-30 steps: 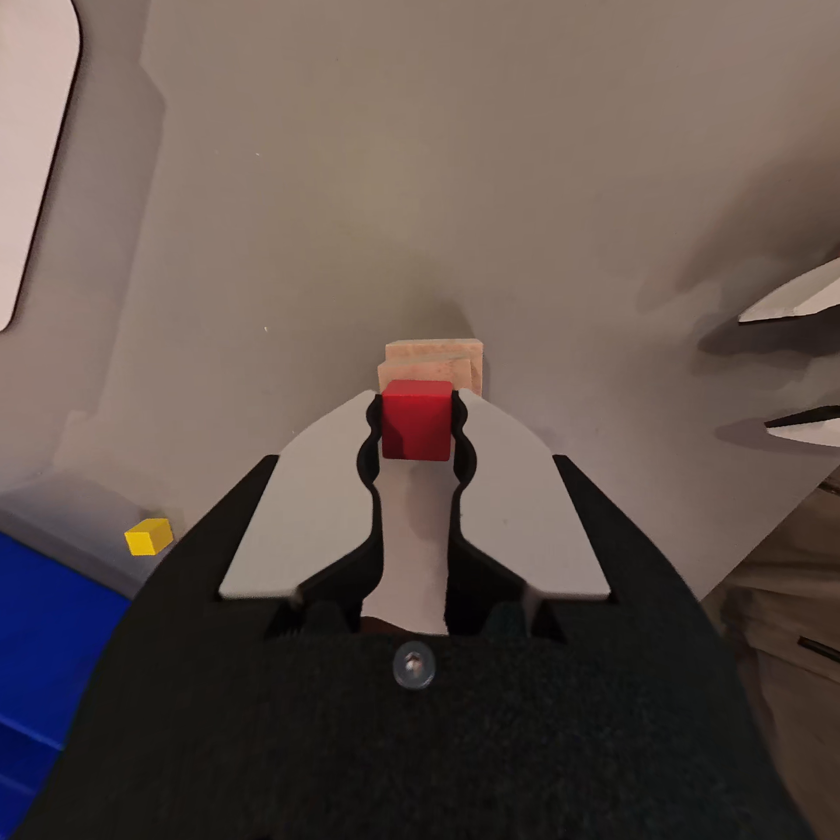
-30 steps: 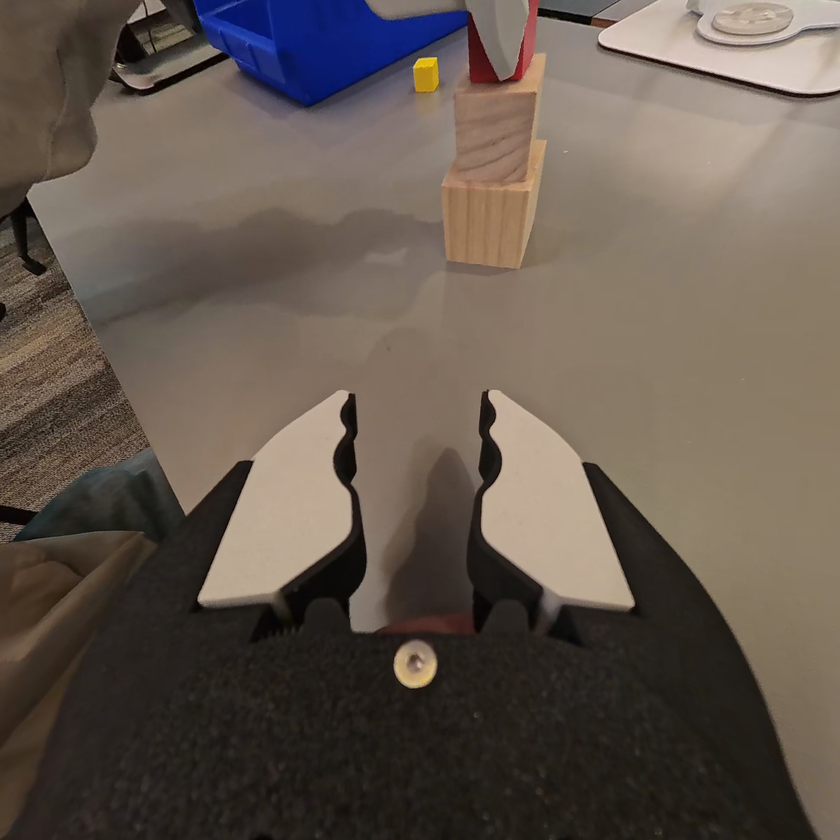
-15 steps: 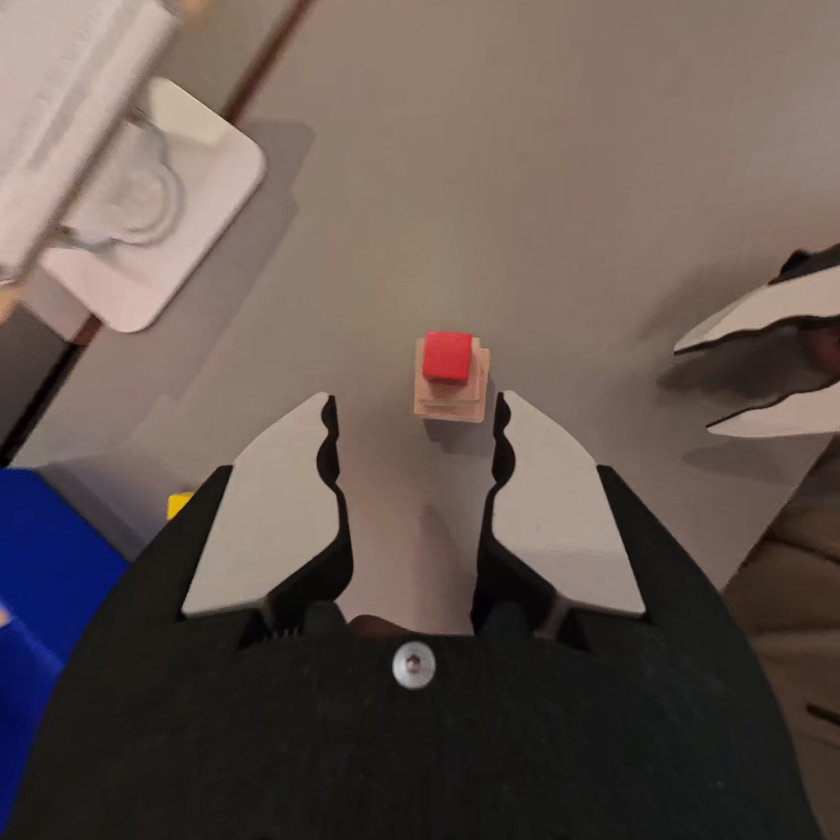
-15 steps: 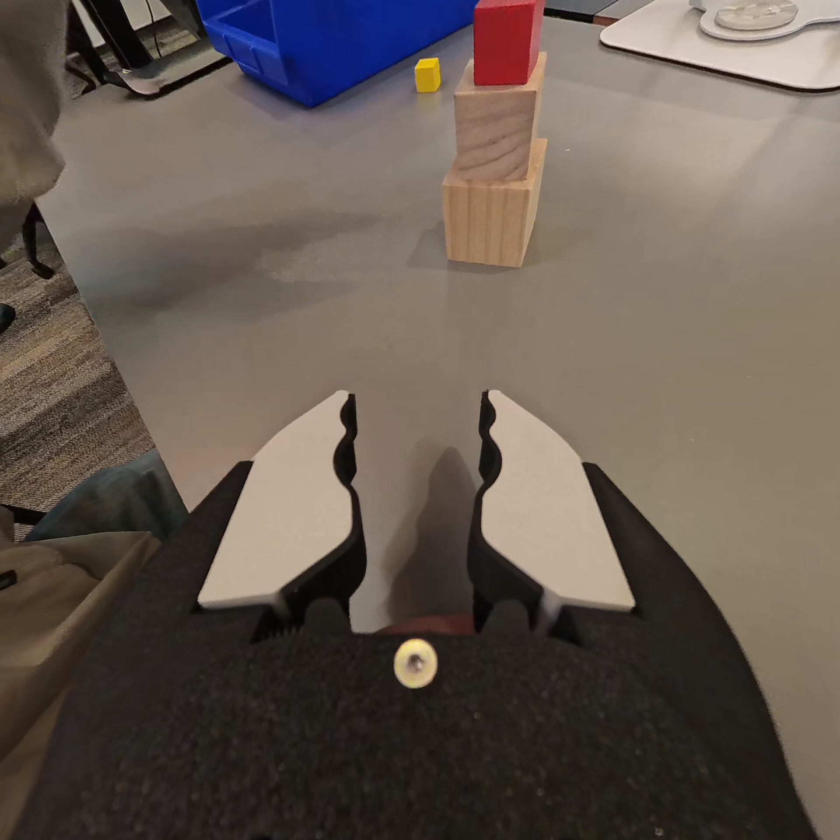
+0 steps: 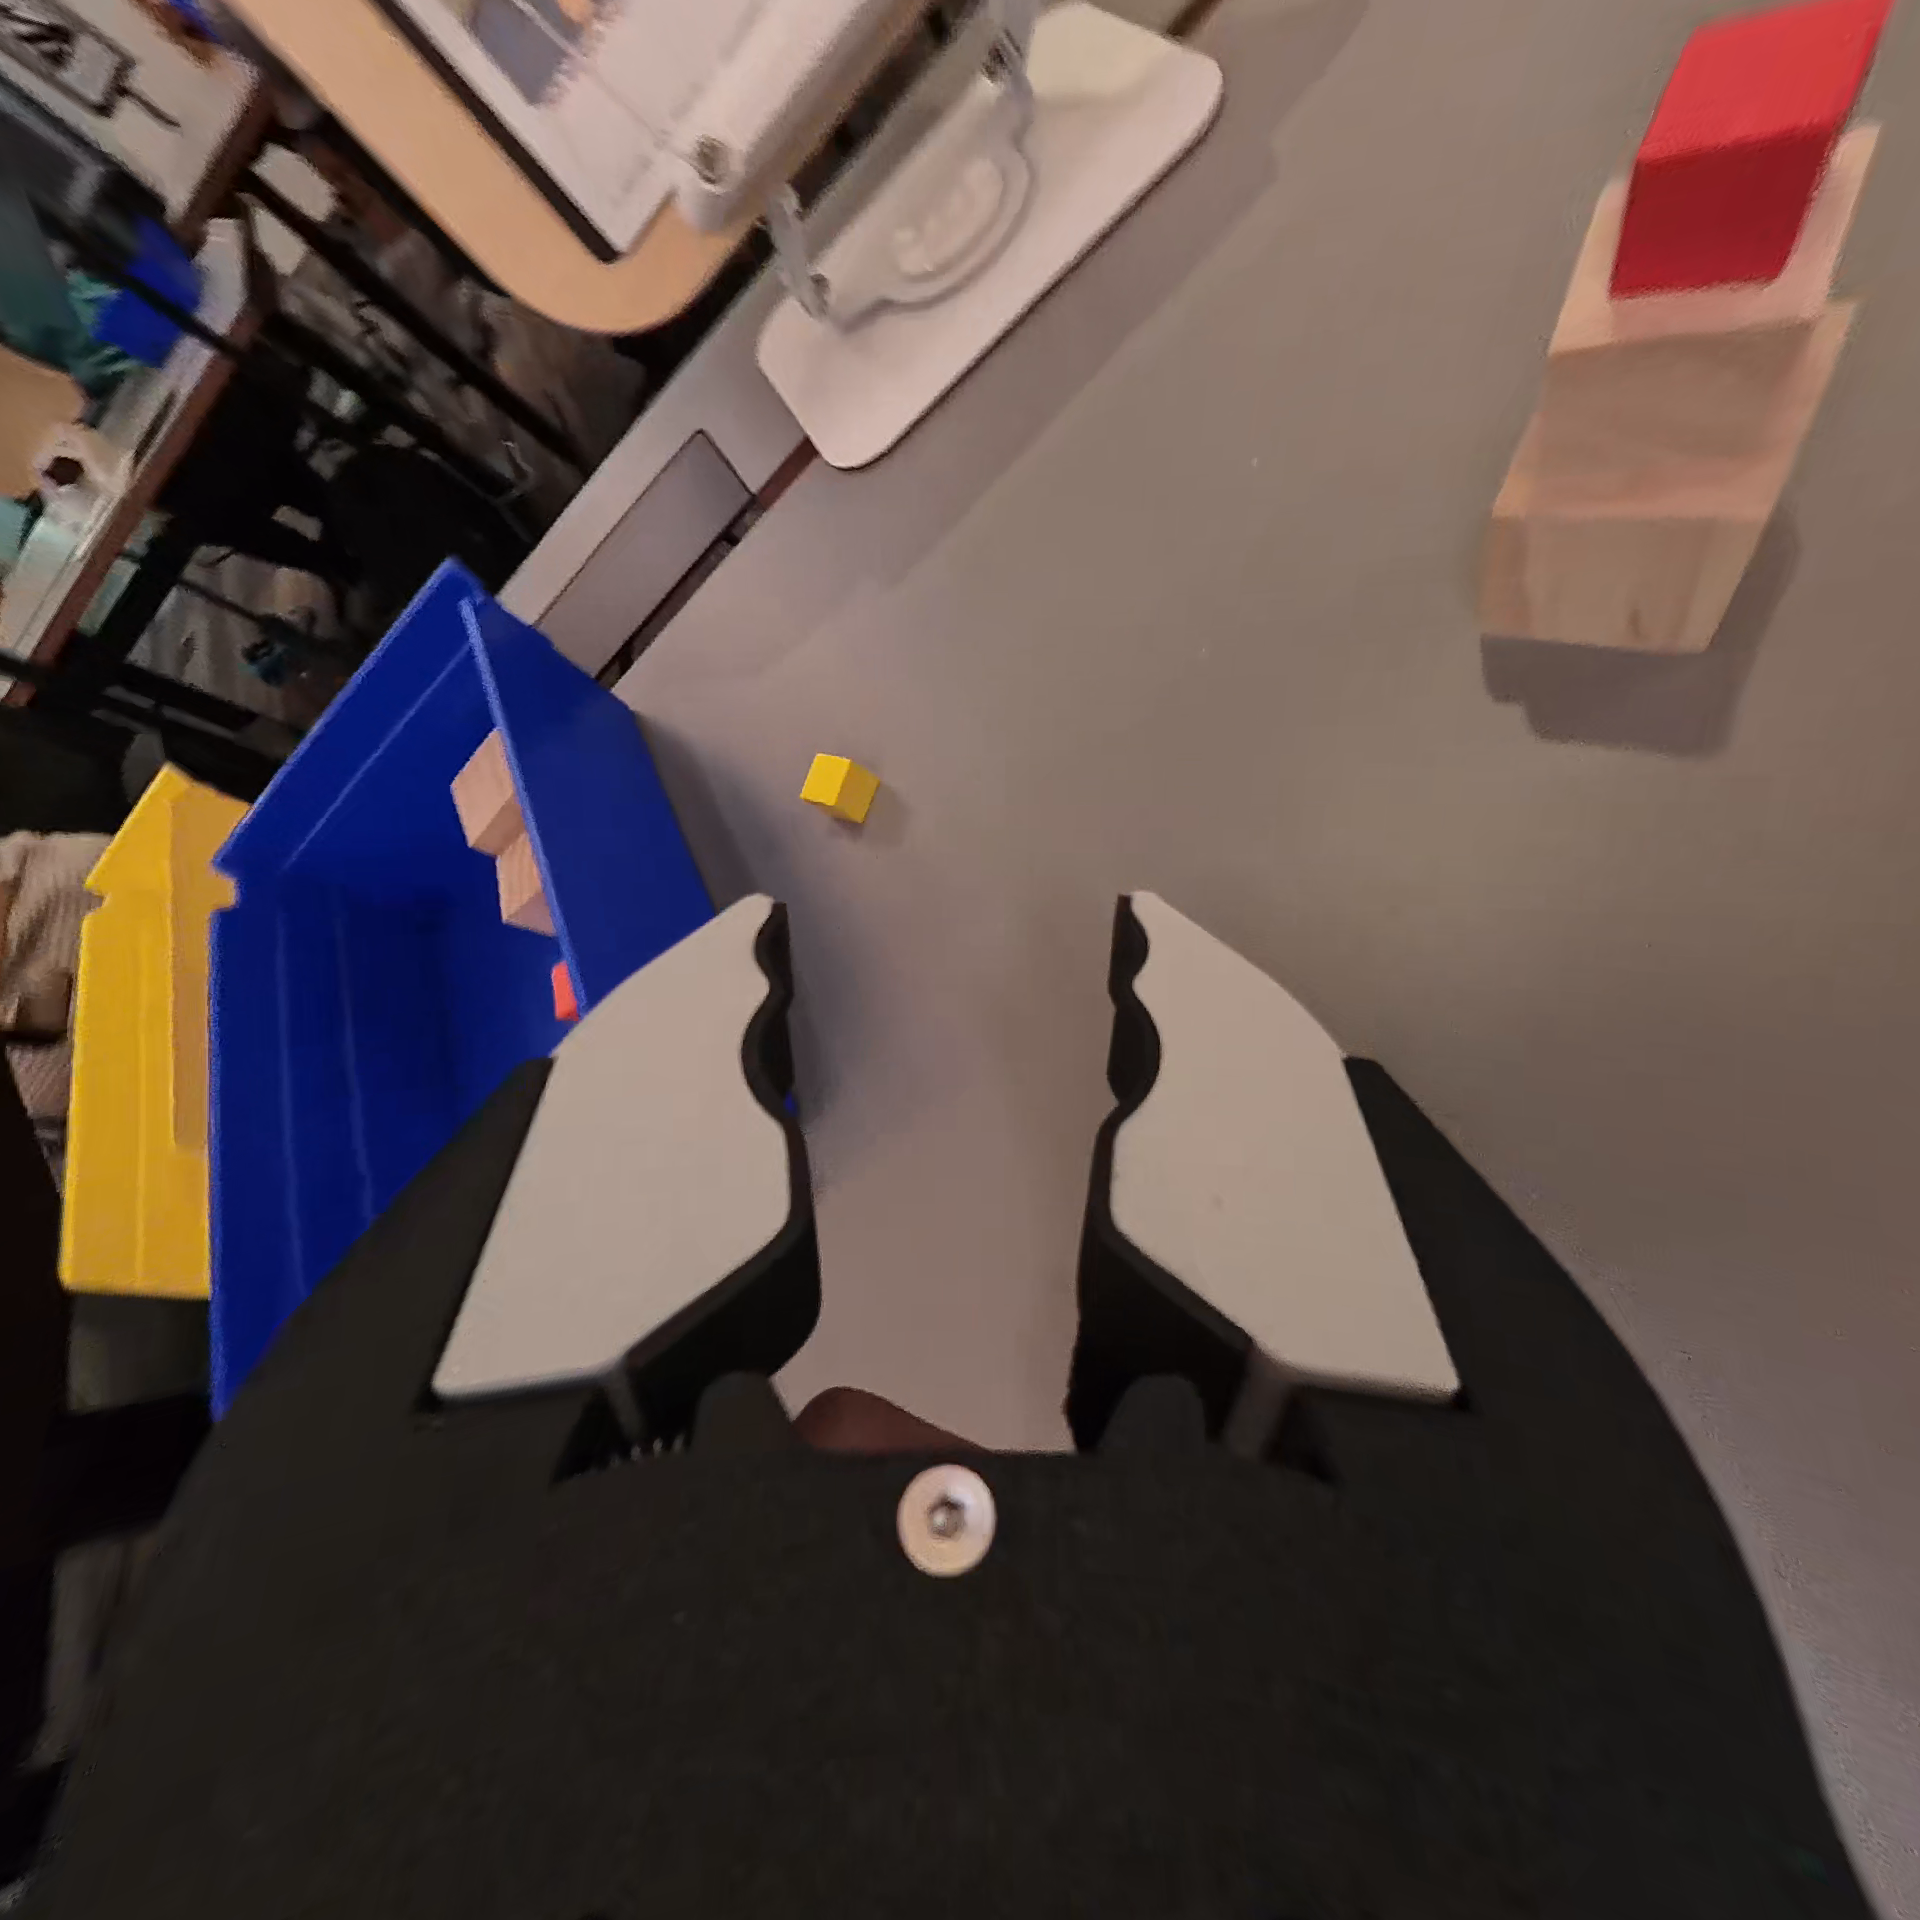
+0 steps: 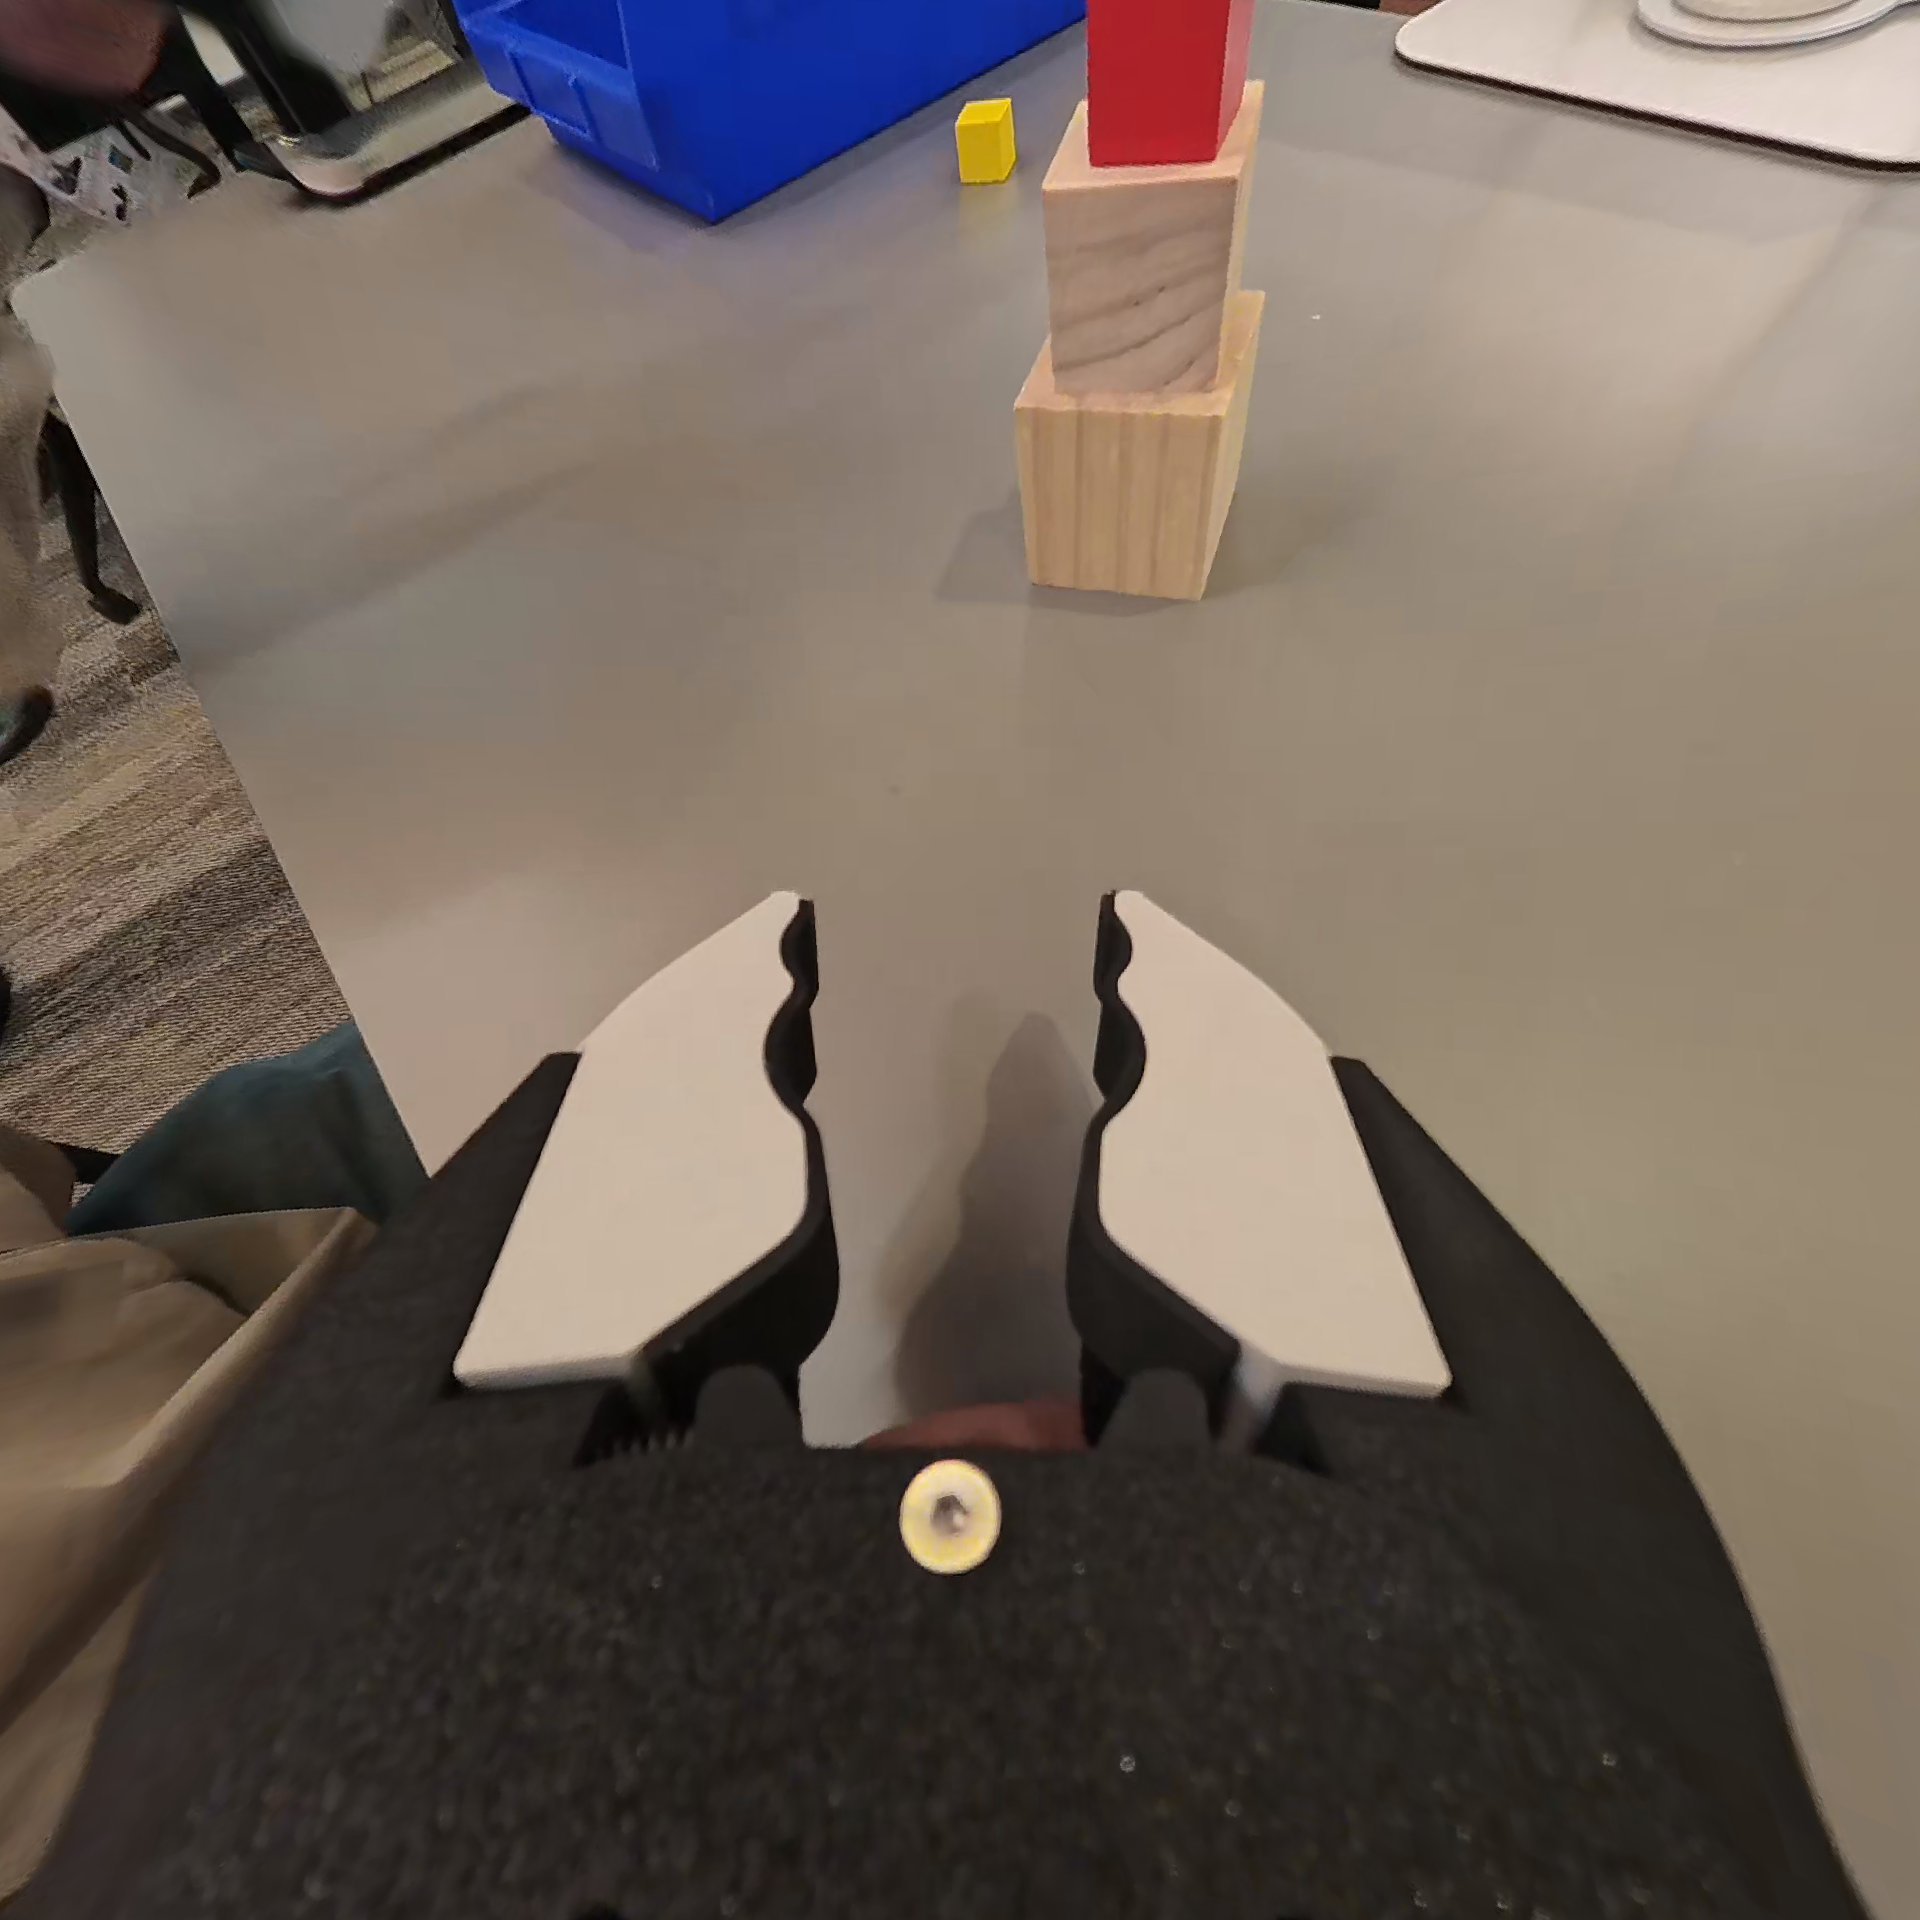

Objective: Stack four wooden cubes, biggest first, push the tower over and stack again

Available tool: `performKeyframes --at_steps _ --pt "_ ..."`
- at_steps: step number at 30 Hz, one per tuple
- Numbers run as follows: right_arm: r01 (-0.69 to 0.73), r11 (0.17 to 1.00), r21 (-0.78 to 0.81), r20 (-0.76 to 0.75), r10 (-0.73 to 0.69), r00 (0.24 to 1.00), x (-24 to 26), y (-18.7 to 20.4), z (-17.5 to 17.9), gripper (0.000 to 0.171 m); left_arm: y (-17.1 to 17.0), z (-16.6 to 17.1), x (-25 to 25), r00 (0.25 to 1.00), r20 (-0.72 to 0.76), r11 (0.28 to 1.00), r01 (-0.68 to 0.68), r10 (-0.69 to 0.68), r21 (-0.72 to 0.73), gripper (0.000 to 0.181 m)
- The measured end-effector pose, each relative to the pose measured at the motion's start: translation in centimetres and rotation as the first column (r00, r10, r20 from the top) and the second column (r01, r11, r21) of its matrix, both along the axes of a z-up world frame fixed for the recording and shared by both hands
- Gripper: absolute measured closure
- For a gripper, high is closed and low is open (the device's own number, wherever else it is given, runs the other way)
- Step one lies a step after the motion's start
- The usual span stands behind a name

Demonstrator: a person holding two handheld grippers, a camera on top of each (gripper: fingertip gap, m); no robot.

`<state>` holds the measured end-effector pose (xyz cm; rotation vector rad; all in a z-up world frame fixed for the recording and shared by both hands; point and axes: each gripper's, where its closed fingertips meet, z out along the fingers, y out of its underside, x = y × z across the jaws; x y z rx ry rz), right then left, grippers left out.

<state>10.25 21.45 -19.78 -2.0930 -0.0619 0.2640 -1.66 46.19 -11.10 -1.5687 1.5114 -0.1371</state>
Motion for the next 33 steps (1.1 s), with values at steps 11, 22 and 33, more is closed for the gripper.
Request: performKeyframes --at_steps 11,22,33 --pt "-0.007 1.000 0.006 -0.006 0.007 1.000 0.0 0.0 0.1 0.120 11.5 -6.6 6.1 0.741 -0.632 0.968 0.102 -0.228 -0.230 0.129" --pt "-0.014 1.000 0.011 -0.035 0.014 0.999 0.0 -0.1 0.2 0.120 14.9 -11.4 6.5 0.654 -0.735 0.955 -0.063 -0.180 -0.291 0.132" --pt "-0.015 1.000 0.007 -0.040 0.015 0.999 0.0 0.0 0.1 0.120 11.7 -9.4 8.5 0.724 -0.612 0.932 0.123 -0.319 -0.340 0.160"
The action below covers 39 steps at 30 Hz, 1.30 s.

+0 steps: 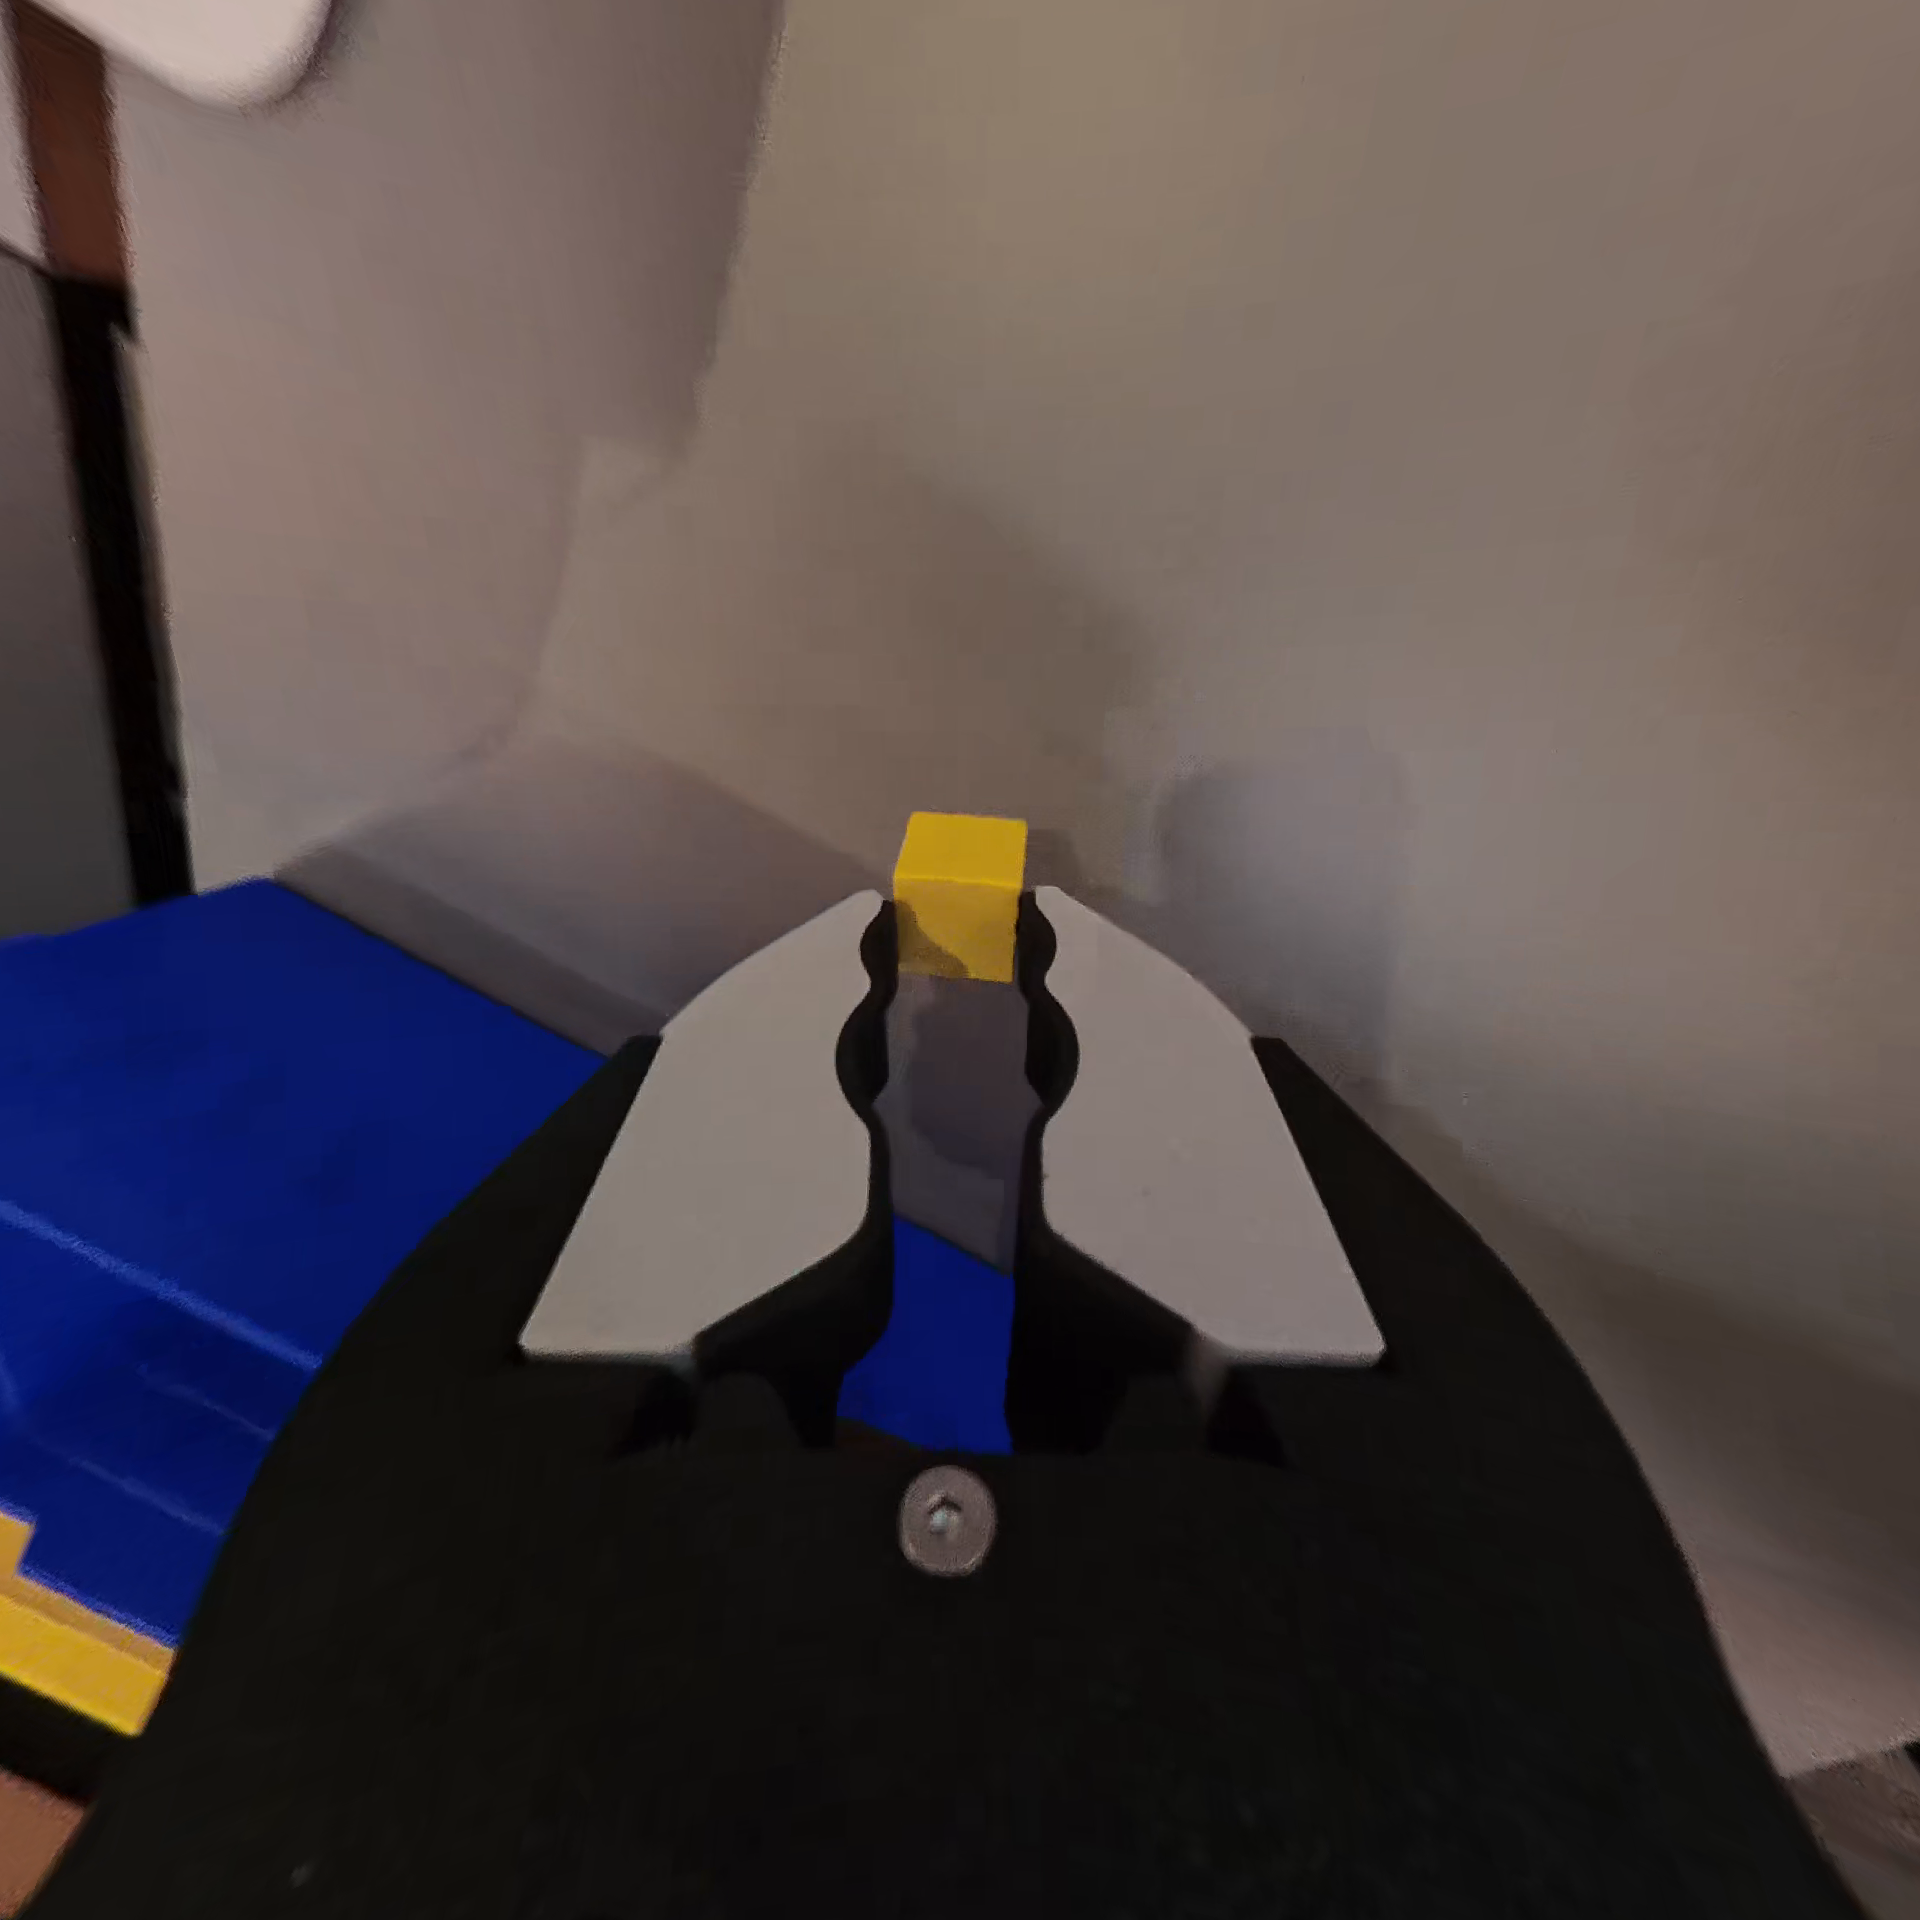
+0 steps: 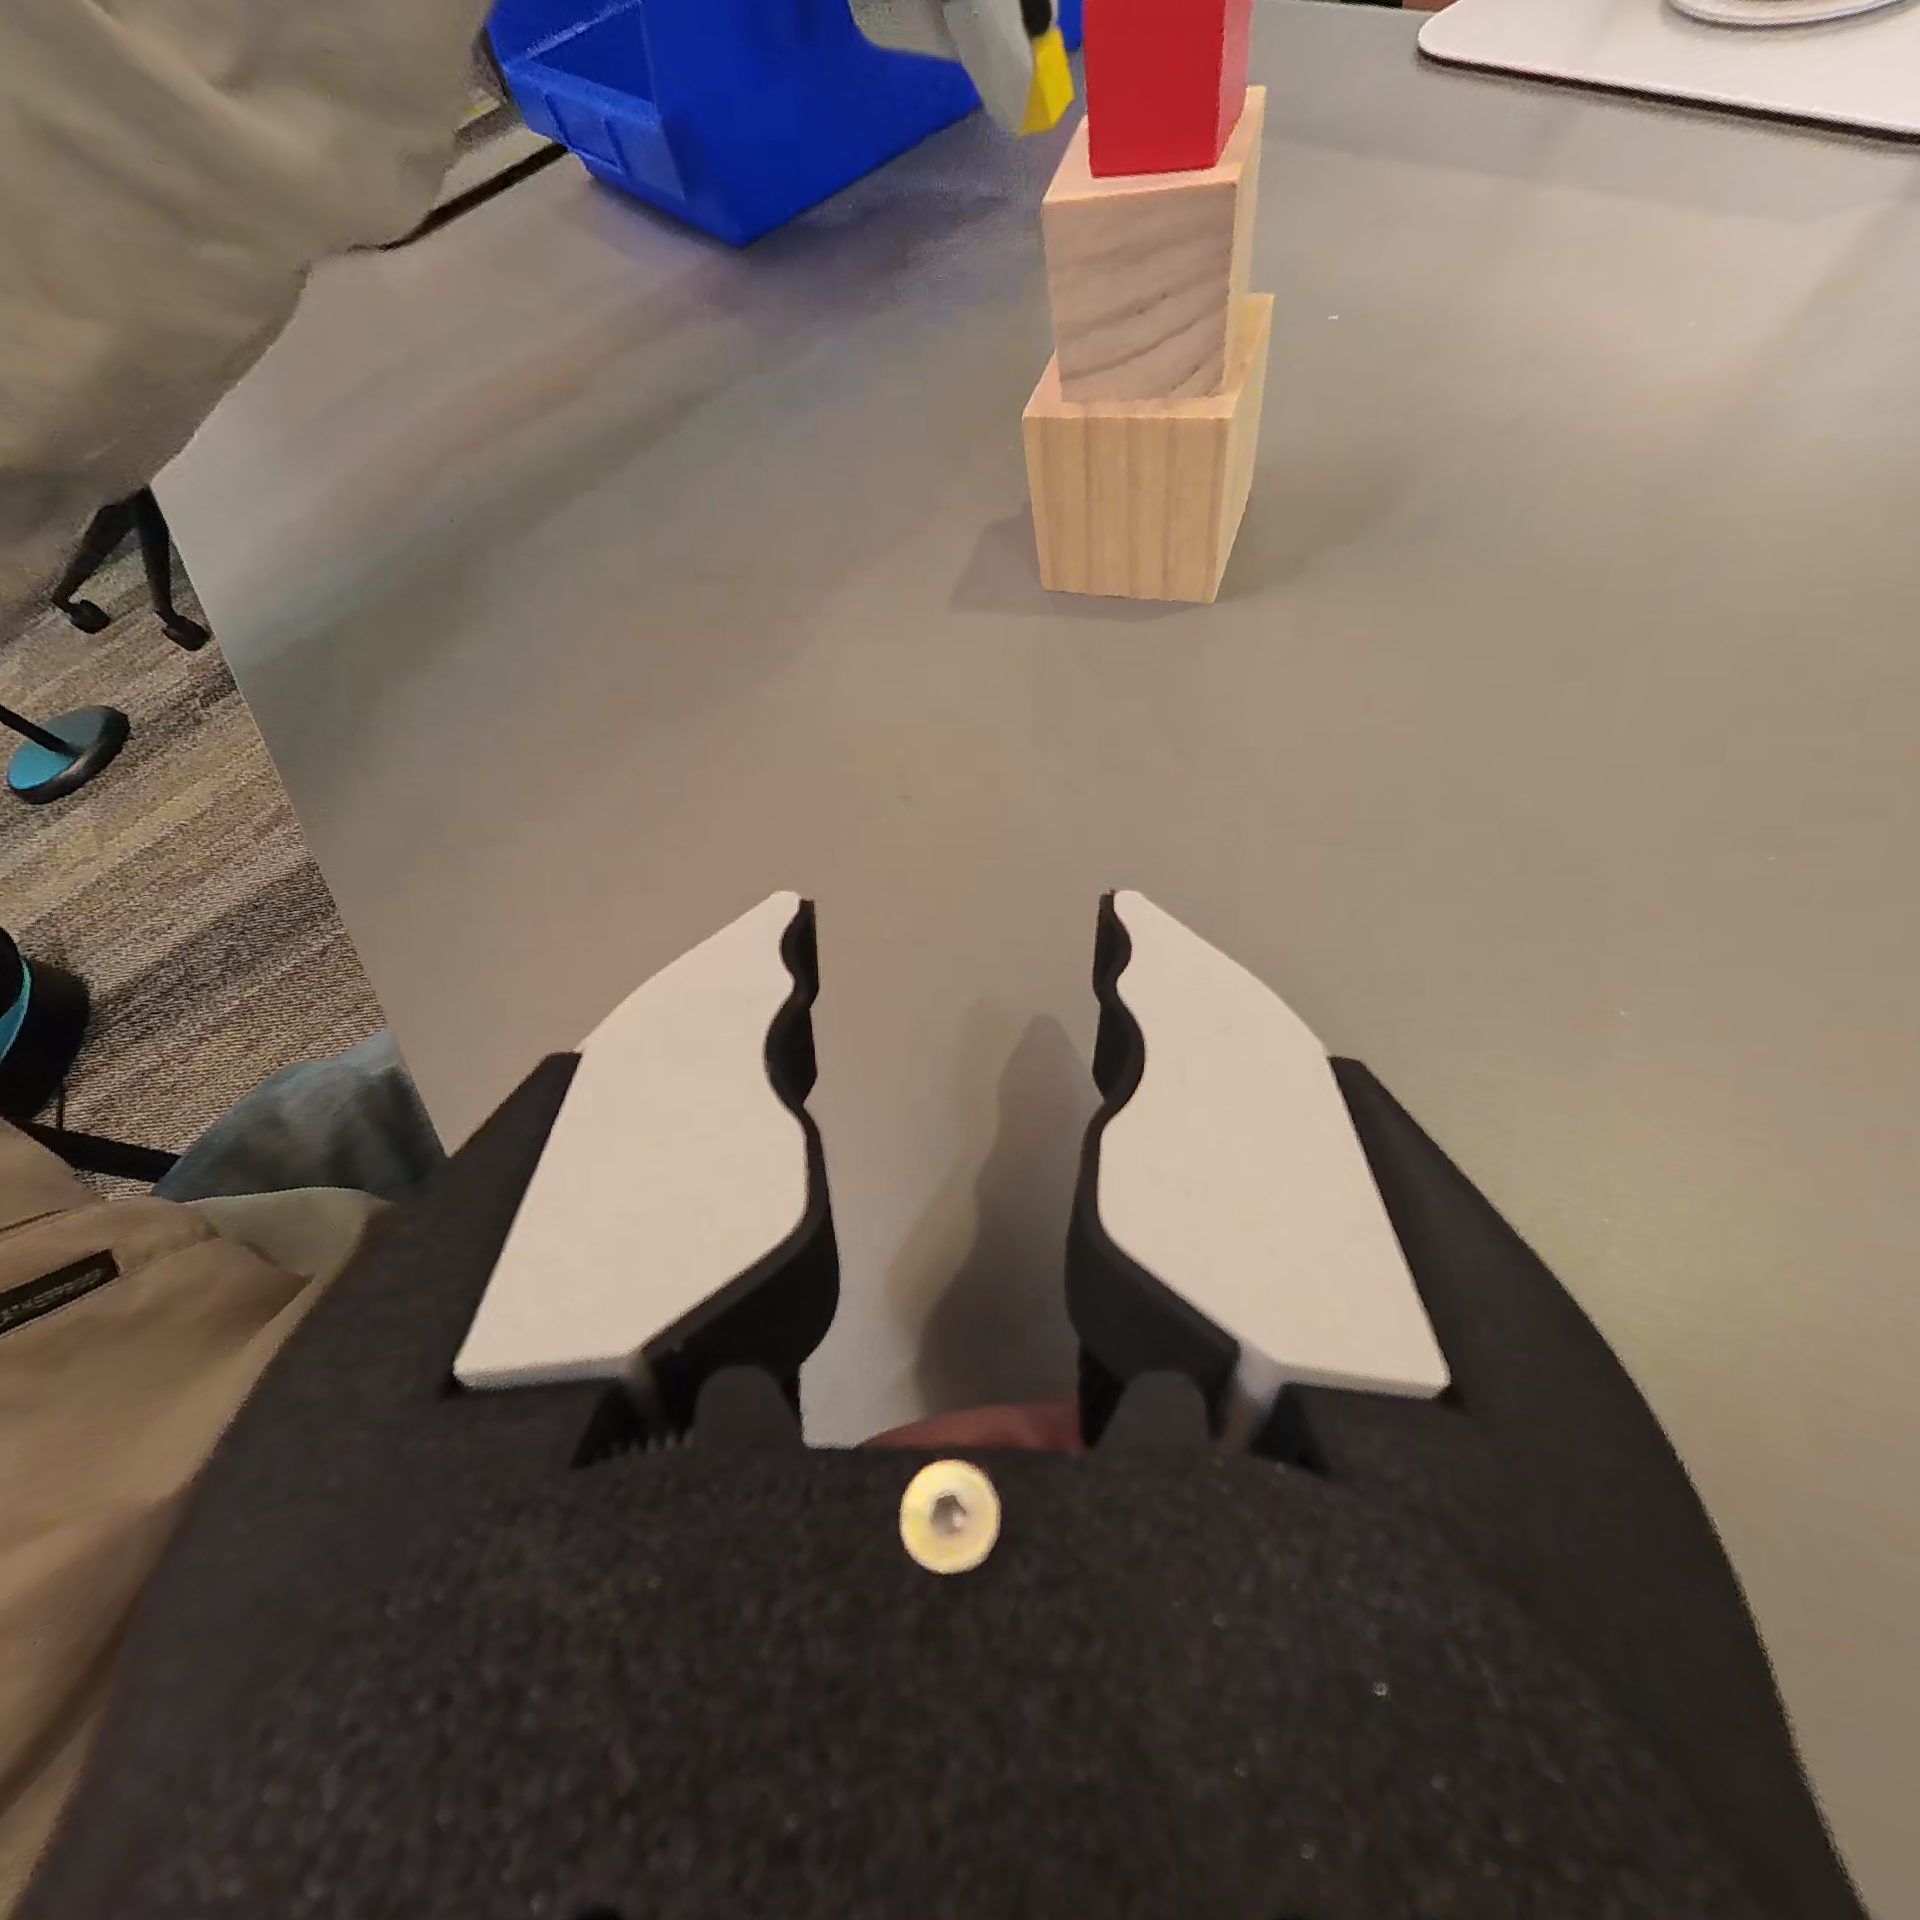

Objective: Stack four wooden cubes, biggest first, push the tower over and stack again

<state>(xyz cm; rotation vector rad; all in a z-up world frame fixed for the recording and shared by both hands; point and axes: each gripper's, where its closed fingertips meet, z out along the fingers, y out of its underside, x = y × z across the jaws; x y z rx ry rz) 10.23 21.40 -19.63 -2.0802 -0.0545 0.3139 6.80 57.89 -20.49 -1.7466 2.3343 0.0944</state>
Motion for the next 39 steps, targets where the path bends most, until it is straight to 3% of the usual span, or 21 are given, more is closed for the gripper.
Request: performKeyframes --at_steps 5,10,15,24,39 --pt "-0.002 1.000 -0.010 0.005 0.002 1.000 0.0 0.0 -0.2 0.120 -6.2 5.1 0.7 0.969 0.177 0.985 0.168 -0.170 0.028 0.160" --pt "0.000 1.000 -0.008 0.019 0.001 1.000 -0.1 0.0 -0.1 0.120 -12.7 8.9 0.1 0.922 0.170 0.937 0.331 -0.347 0.113 0.160" --pt "0.002 1.000 -0.007 0.023 -0.002 1.000 -0.1 0.0 -0.2 0.120 -18.7 11.8 1.3 0.885 0.135 0.895 0.440 -0.446 0.069 0.160" --pt "0.002 1.000 -0.005 0.022 -0.002 1.000 -0.1 0.0 -0.1 0.120 -20.6 10.5 4.9 0.993 -0.083 0.992 0.071 -0.080 -0.105 0.160" --pt "-0.002 1.000 -0.005 0.018 0.002 1.000 -0.1 -0.1 -0.1 0.120 -21.4 8.6 5.8 0.983 -0.163 0.994 0.071 -0.084 -0.085 0.160"
